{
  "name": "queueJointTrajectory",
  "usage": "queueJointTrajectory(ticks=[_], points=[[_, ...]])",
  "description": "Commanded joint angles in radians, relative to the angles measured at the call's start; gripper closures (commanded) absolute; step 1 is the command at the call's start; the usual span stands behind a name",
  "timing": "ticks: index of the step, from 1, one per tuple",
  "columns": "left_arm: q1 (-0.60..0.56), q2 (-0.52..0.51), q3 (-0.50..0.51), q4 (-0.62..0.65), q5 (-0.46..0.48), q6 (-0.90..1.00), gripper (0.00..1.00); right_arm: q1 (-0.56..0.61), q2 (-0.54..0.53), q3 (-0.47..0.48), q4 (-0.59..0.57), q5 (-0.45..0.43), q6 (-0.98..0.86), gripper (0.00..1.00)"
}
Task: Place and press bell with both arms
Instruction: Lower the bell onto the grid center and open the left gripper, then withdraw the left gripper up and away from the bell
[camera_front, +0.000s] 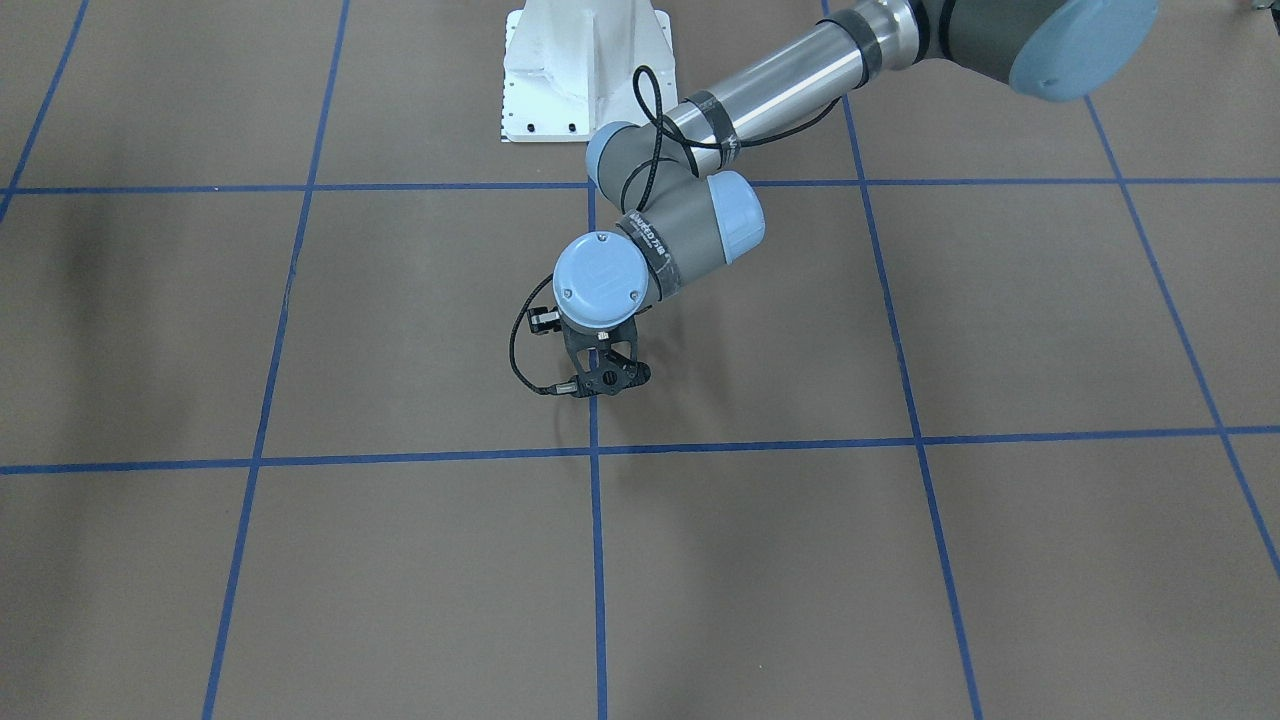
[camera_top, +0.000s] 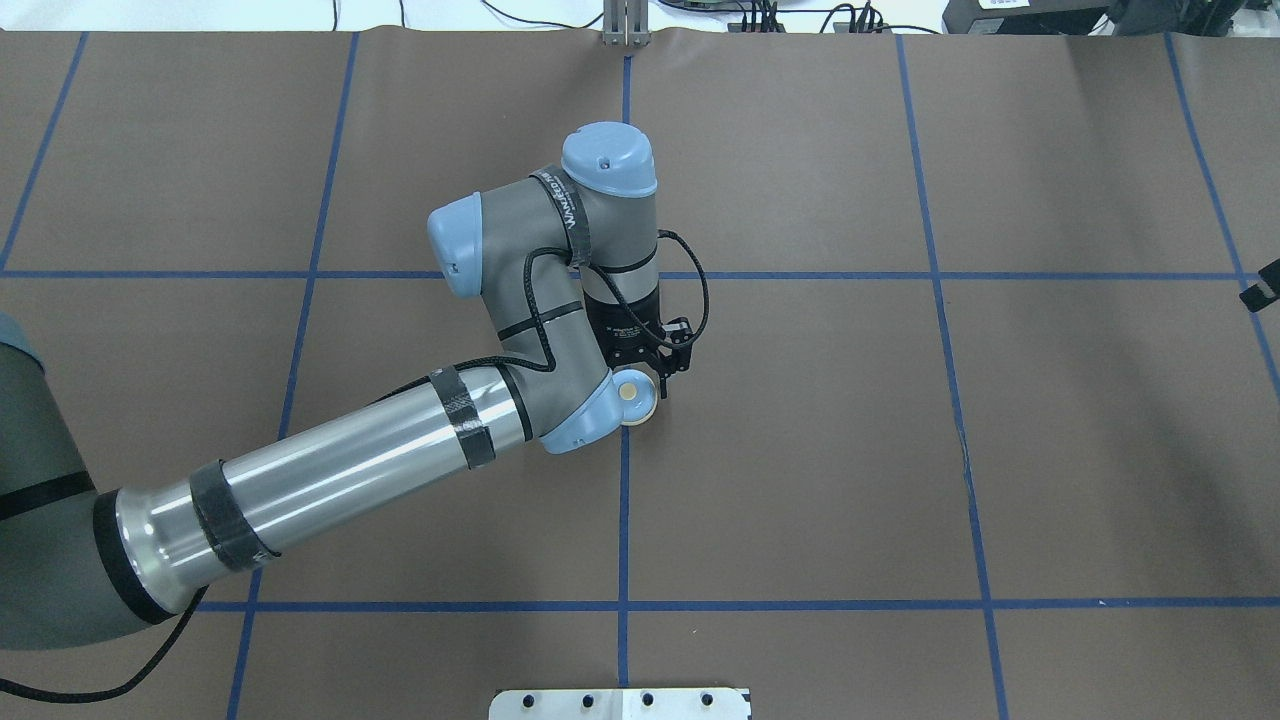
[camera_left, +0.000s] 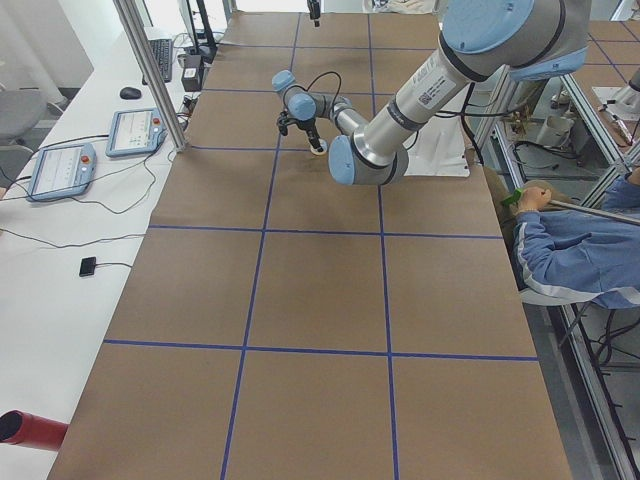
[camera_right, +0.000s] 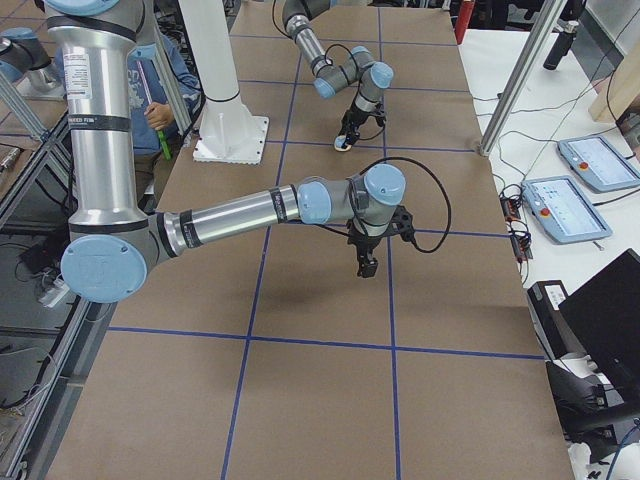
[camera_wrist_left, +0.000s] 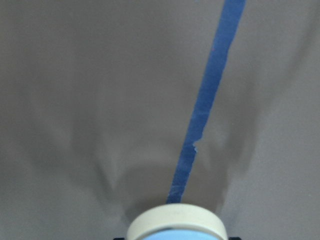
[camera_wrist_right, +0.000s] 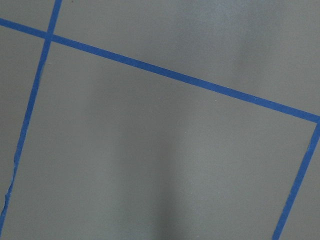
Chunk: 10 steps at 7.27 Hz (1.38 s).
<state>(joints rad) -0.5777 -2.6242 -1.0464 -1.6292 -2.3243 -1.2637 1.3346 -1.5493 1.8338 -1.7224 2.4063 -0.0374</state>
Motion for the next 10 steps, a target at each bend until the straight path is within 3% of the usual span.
queueJointTrajectory(ticks=[1,2,4,6,8,10], points=[[-0.01,0.001,-0.036,0.005,0.02,-0.009,0.08,0.0,0.005,0.004,0.0,0.007,0.001,0.0],[-0.046,0.004,-0.081,0.017,0.014,-0.043,0.01,0.0,0.005,0.01,0.0,0.007,0.002,0.0],[-0.112,0.09,-0.241,0.037,0.013,-0.062,0.01,0.005,0.003,0.027,0.001,0.002,0.002,0.0],[-0.181,0.394,-0.581,0.029,0.016,0.048,0.01,0.005,0.009,0.022,0.001,-0.007,0.002,0.0],[-0.288,0.733,-0.891,0.025,0.011,0.343,0.01,0.026,-0.005,0.024,0.001,-0.021,0.002,0.0],[-0.403,0.925,-0.958,0.025,0.011,0.589,0.01,0.067,-0.034,0.032,0.0,-0.024,-0.001,0.0]])
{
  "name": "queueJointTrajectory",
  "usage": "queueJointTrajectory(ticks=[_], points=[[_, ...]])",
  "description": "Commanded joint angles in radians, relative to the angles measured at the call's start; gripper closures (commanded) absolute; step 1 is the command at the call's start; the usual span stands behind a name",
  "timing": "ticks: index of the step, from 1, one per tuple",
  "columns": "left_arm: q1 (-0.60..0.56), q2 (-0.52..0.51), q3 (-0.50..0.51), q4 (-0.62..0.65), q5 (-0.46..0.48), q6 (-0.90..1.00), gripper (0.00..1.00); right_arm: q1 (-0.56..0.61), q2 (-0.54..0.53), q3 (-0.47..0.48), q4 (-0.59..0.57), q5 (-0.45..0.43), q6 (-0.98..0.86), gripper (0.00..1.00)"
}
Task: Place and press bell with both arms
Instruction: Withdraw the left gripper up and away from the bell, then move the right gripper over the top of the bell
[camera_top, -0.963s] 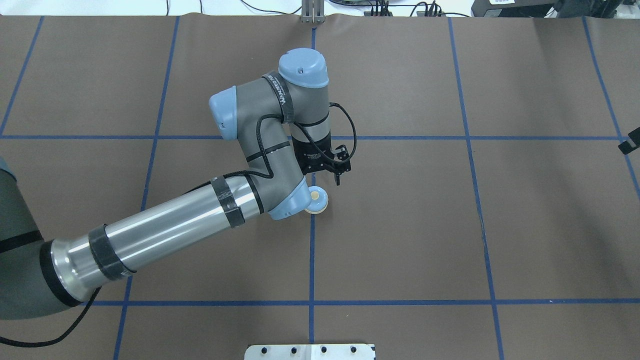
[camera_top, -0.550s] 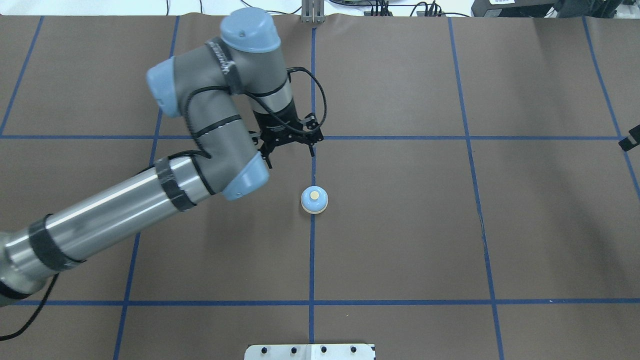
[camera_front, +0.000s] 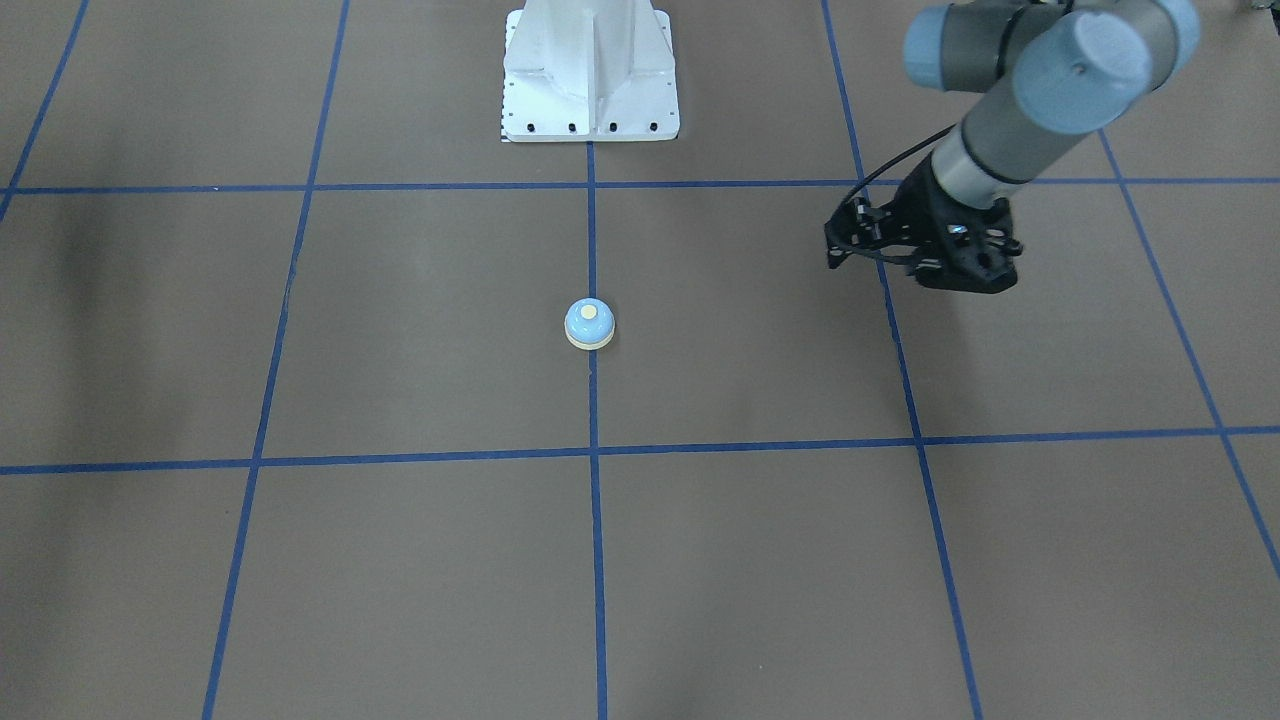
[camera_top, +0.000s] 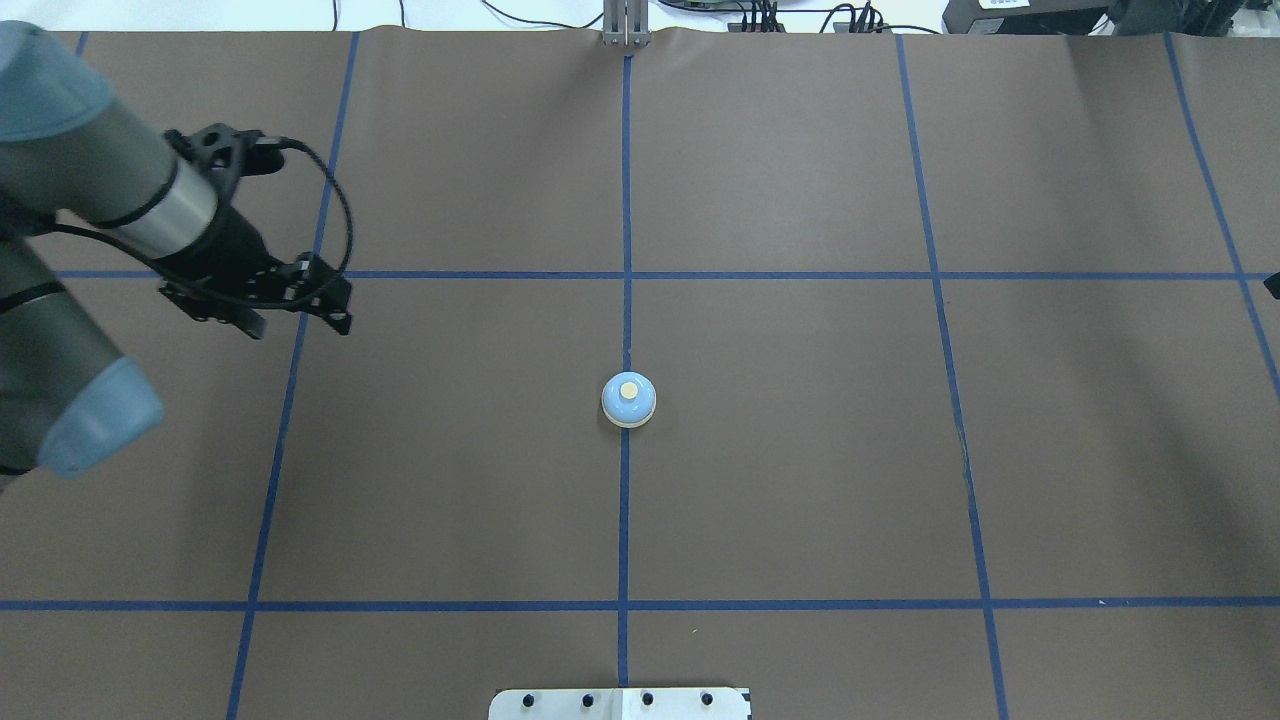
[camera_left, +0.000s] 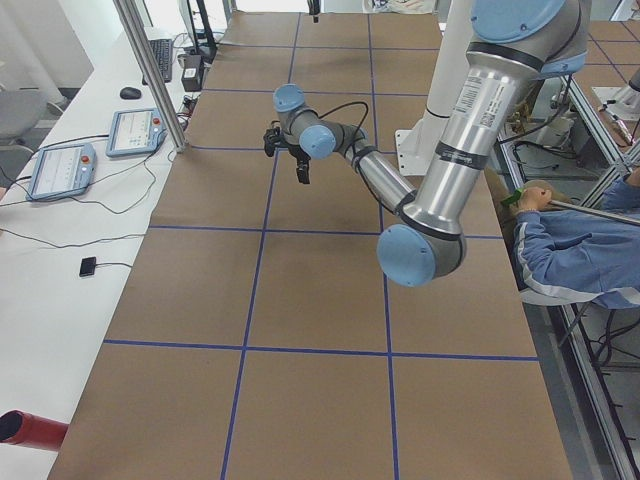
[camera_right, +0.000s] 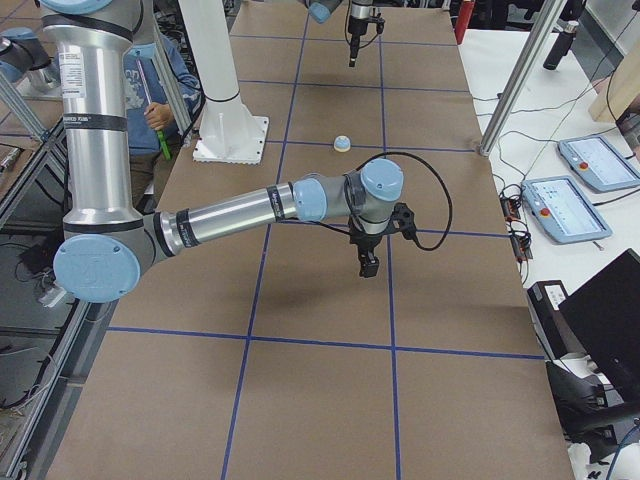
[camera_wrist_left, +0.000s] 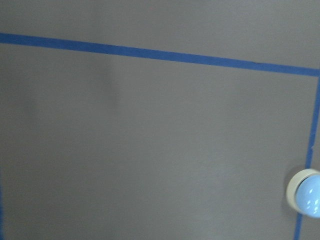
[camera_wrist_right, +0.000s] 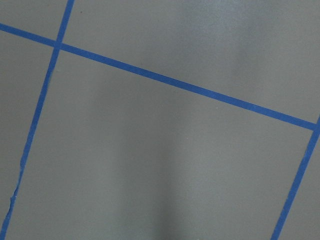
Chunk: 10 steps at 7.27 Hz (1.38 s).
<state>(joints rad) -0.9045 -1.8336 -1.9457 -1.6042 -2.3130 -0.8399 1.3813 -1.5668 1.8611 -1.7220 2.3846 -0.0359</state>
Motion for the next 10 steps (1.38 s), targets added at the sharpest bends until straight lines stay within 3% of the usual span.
queueJointTrajectory(ticks=[1,3,6,7,9,10], points=[[-0.143,0.213,-0.061,0.0,-0.002,0.289,0.01,0.022,-0.027,0.009,0.002,0.007,0.002,0.0],[-0.212,0.363,-0.091,-0.003,-0.002,0.465,0.01,-0.022,-0.01,0.015,0.105,0.03,0.113,0.0],[-0.244,0.386,-0.082,-0.005,0.0,0.522,0.01,-0.285,0.048,0.052,0.417,0.021,0.778,0.0],[-0.244,0.385,-0.081,-0.005,0.0,0.519,0.01,-0.365,0.118,0.05,0.438,-0.001,0.942,0.0],[-0.244,0.382,-0.076,-0.003,-0.002,0.519,0.01,-0.586,0.277,0.046,0.431,-0.204,1.227,0.04],[-0.243,0.381,-0.073,-0.003,0.0,0.518,0.01,-0.669,0.331,0.038,0.427,-0.279,1.358,0.21]])
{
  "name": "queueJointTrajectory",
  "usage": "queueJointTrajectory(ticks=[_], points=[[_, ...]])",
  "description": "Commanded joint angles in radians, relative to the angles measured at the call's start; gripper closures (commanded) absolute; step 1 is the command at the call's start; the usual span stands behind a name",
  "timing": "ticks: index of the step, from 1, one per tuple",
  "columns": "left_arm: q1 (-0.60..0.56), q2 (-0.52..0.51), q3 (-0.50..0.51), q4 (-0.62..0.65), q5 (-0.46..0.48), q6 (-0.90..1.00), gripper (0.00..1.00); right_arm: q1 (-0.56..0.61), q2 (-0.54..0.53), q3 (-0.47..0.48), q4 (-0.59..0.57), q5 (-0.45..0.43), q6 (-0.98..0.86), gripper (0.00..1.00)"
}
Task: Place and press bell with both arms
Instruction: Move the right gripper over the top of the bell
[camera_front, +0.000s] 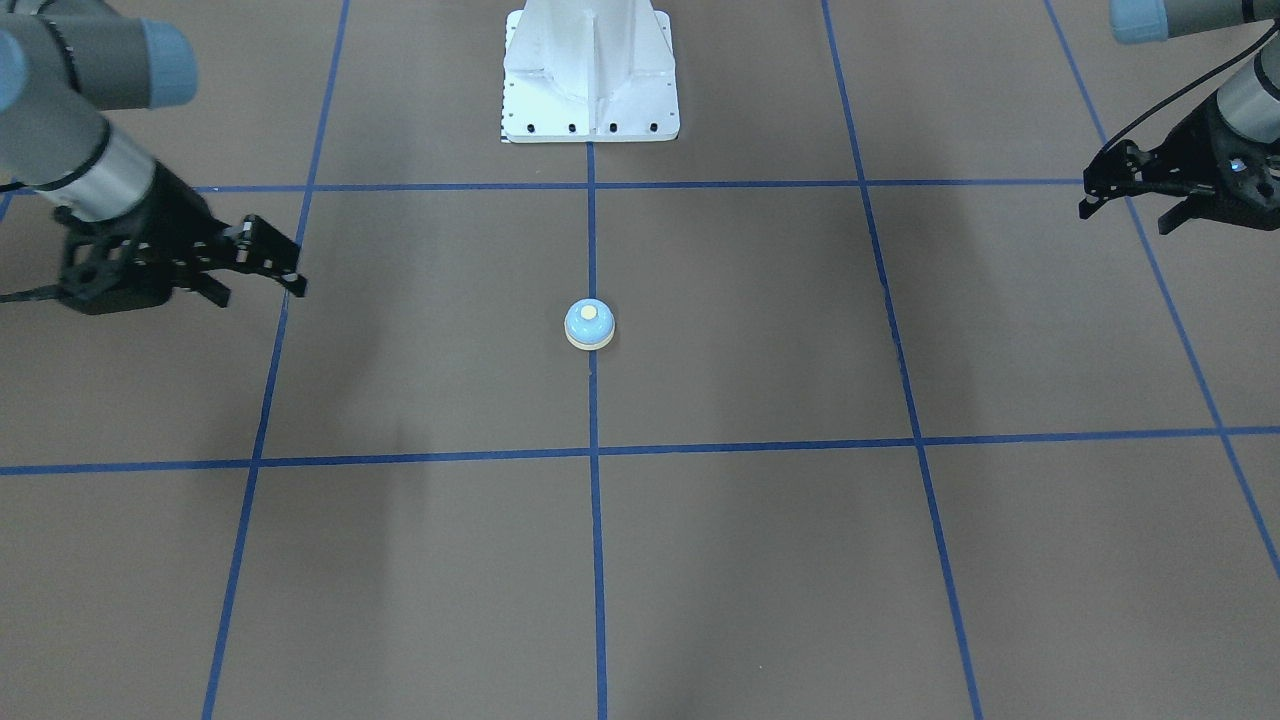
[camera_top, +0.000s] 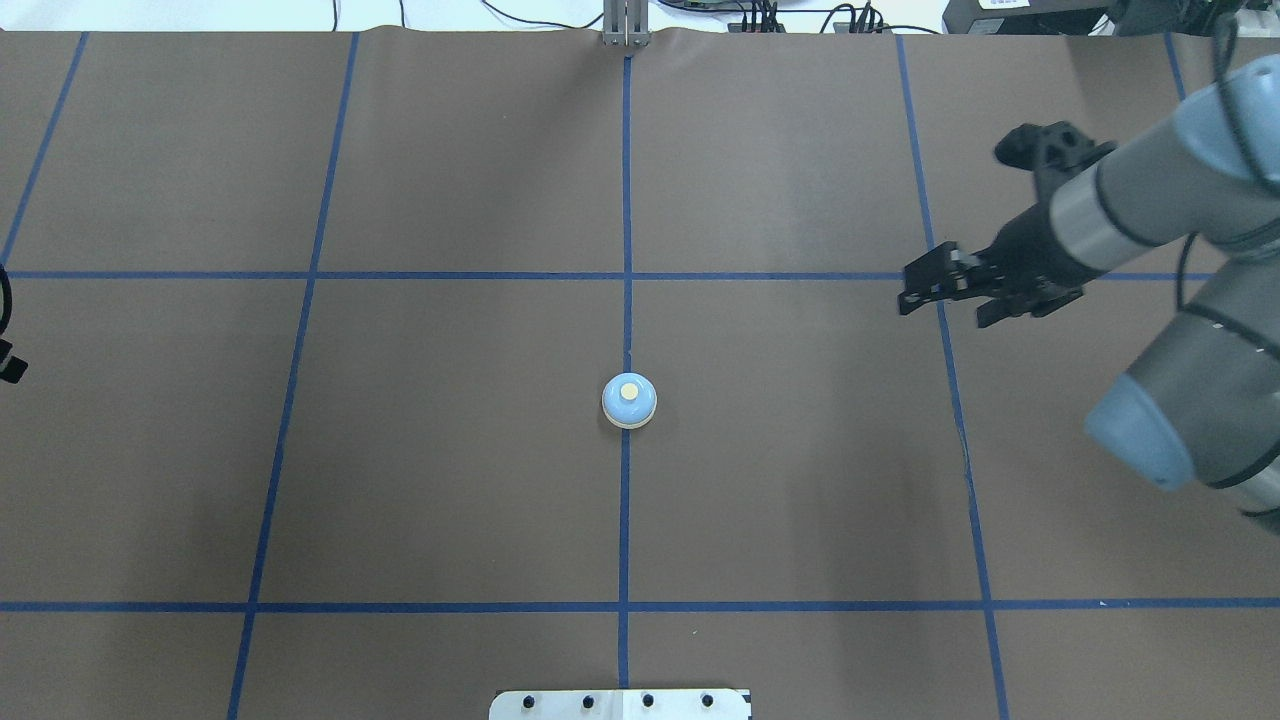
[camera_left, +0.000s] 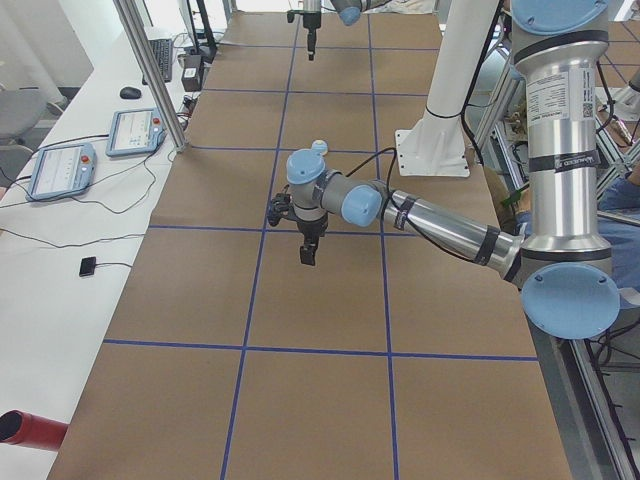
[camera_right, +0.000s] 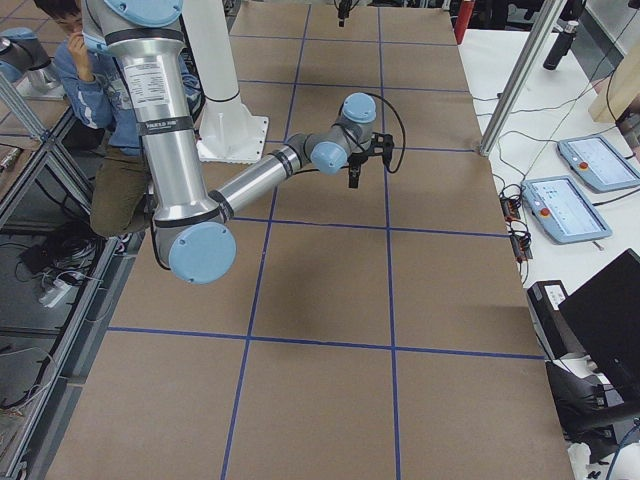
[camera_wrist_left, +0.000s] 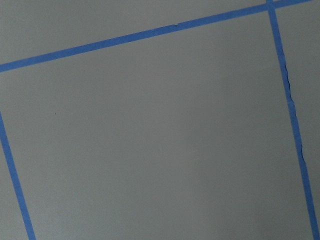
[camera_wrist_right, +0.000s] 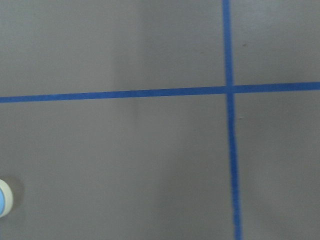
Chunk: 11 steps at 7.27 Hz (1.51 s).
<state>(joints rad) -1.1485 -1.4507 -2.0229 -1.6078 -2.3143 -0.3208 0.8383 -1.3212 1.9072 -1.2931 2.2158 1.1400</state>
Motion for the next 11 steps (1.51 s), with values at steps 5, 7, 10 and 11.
queueJointTrajectory(ticks=[5,7,10,11], points=[[0.001,-0.007,0.03,-0.001,-0.001,0.0,0.01,-0.336,0.347,-0.207,-0.088,-0.252,0.328,1.0],[0.001,-0.008,0.03,-0.001,-0.001,-0.001,0.01,-0.349,0.395,-0.258,-0.085,-0.277,0.328,1.0],[0.001,-0.007,0.029,-0.001,-0.001,-0.001,0.01,-0.349,0.454,-0.293,-0.088,-0.288,0.351,1.0],[0.001,-0.007,0.029,-0.001,-0.001,-0.001,0.01,-0.349,0.493,-0.342,-0.084,-0.32,0.349,1.0]])
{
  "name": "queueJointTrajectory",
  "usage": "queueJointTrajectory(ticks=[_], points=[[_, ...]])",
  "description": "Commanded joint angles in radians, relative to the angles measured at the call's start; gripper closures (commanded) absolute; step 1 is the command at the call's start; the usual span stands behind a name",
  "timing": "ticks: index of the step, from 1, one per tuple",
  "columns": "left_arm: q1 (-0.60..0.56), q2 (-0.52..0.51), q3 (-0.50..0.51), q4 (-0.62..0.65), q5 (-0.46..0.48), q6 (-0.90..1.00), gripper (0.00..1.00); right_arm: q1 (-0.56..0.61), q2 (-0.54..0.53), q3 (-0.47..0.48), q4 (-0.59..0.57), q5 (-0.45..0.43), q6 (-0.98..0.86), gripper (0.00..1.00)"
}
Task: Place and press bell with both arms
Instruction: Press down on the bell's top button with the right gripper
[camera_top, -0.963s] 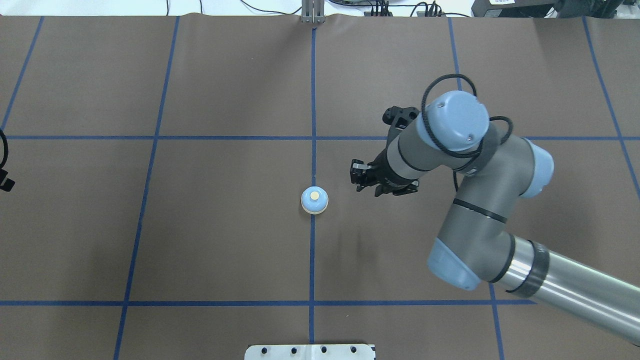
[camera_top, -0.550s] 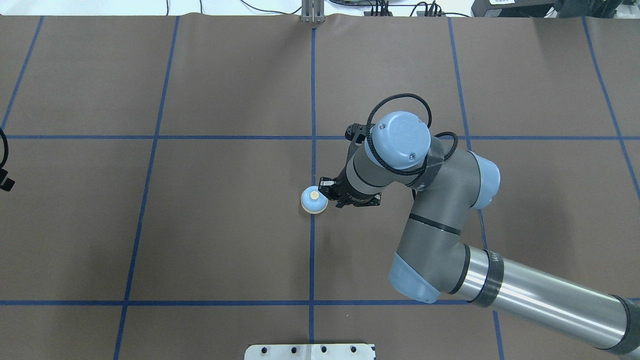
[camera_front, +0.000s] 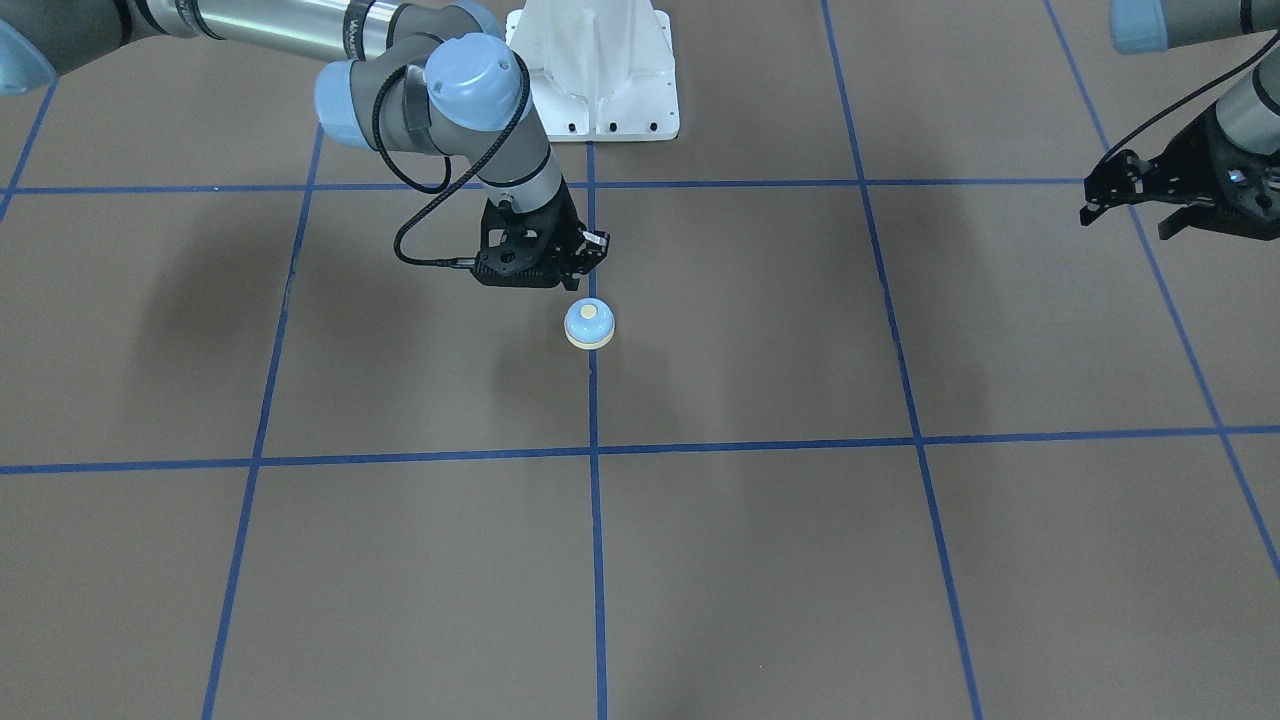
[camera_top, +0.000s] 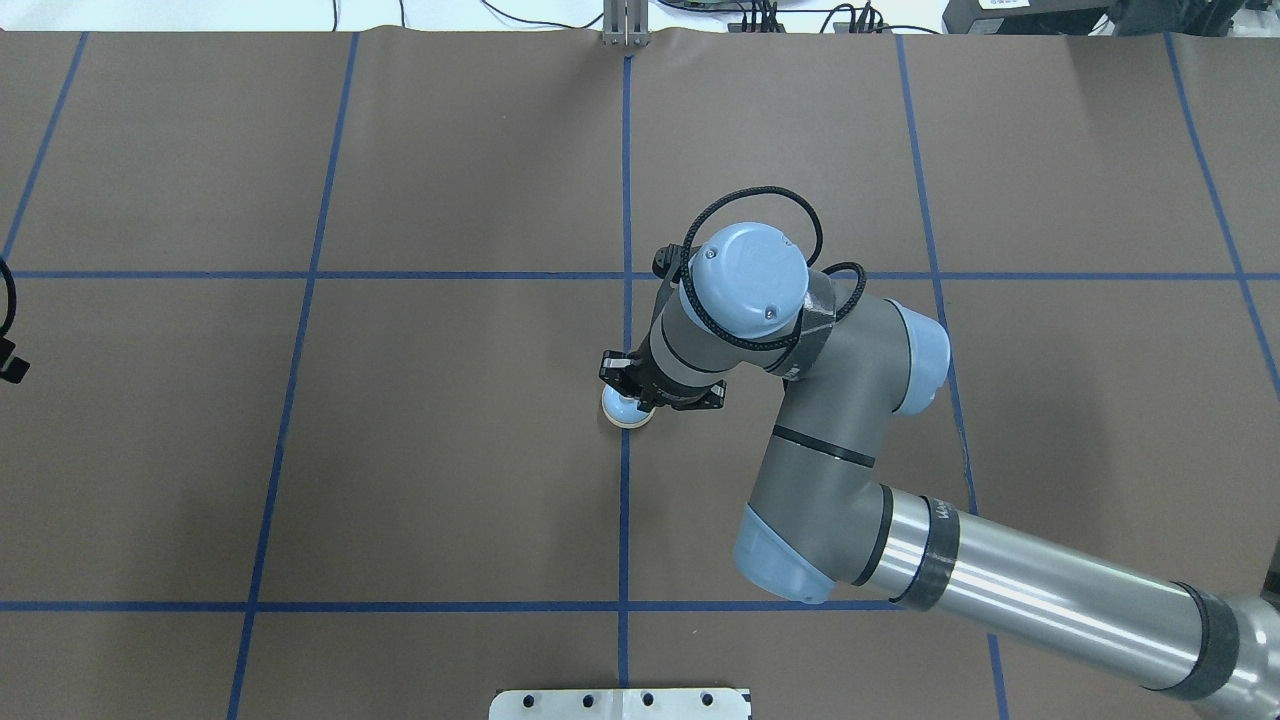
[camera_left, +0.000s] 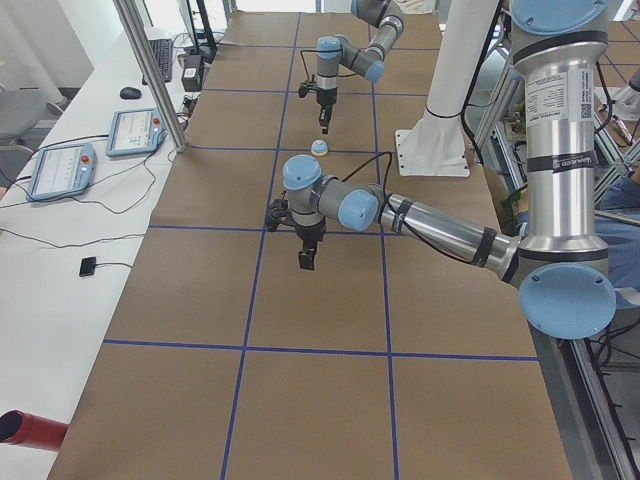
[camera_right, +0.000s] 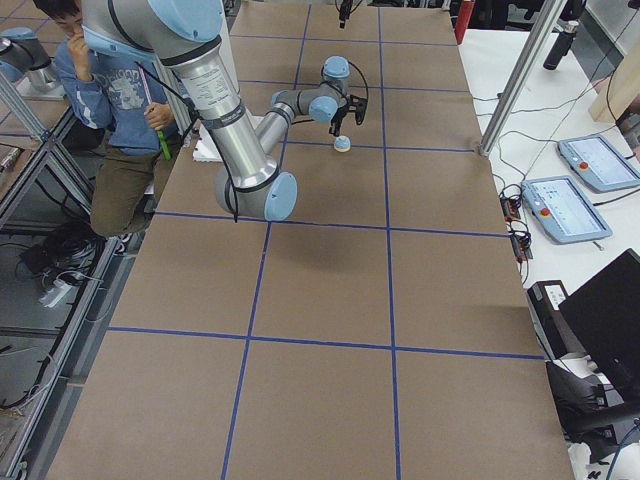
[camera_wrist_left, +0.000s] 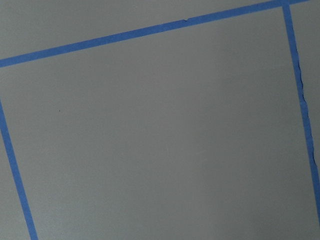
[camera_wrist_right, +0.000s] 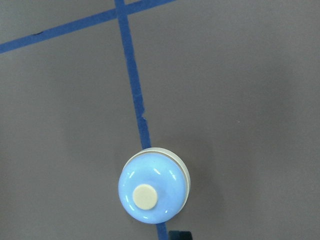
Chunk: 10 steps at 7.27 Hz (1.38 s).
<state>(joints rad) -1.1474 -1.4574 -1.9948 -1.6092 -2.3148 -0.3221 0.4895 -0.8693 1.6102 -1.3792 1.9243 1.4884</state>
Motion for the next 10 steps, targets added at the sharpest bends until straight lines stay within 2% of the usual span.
queueJointTrajectory(ticks=[1,6,7,9,10], points=[[0.0,0.0,-0.001,0.0,0.0,0.0,0.01,0.0,0.073,-0.09,0.005,-0.03,0.001,1.0],[0.0,-0.001,0.001,0.0,0.0,-0.002,0.01,0.0,0.064,-0.136,0.008,-0.048,-0.008,1.0],[0.0,-0.001,-0.001,0.0,0.0,-0.003,0.0,0.009,0.069,-0.11,0.006,-0.032,-0.011,1.0],[0.0,-0.003,-0.004,0.0,0.0,-0.003,0.0,0.081,0.038,-0.031,-0.02,0.06,-0.008,1.0],[0.0,-0.003,-0.004,0.0,0.0,-0.003,0.0,0.102,-0.065,0.075,-0.023,0.065,-0.019,1.0]])
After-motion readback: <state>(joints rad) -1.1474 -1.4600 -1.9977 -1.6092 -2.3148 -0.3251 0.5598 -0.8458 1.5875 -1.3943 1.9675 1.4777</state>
